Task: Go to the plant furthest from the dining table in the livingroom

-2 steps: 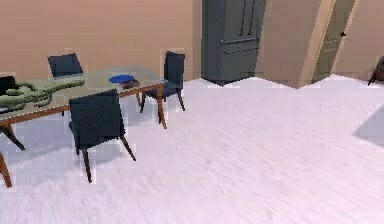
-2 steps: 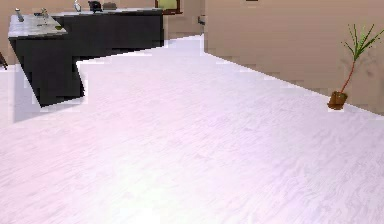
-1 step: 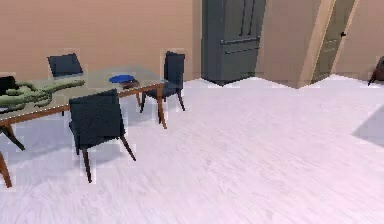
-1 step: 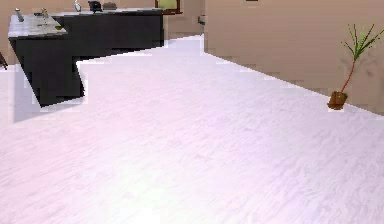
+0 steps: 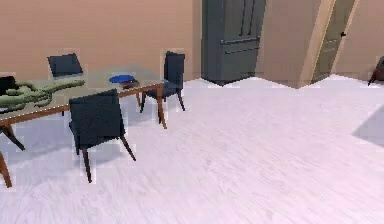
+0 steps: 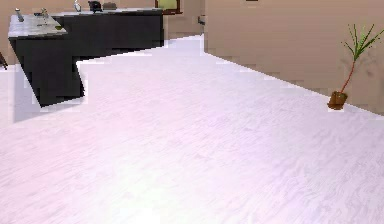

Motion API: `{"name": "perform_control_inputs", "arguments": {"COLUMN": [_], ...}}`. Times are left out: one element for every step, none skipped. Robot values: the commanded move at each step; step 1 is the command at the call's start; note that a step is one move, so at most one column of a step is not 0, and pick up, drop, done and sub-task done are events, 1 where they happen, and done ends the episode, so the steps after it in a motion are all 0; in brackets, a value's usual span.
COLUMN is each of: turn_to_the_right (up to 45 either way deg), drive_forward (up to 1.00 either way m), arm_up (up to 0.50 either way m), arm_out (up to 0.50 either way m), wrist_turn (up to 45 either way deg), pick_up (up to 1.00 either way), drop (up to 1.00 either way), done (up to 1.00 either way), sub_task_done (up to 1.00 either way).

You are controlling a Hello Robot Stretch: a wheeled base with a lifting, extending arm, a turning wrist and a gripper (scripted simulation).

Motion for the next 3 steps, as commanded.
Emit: {"name": "perform_control_inputs", "arguments": {"turn_to_the_right": [-45.0,-45.0,45.0], "drive_forward": [0.0,0.0,0.0], "arm_up": [0.0,0.0,0.0], "arm_out": [0.0,0.0,0.0], "wrist_turn": [0.0,0.0,0.0], "pick_up": [0.0,0.0,0.0], "drop": [0.0,0.0,0.0], "done": [0.0,0.0,0.0], "sub_task_done": [0.0,0.0,0.0]}}
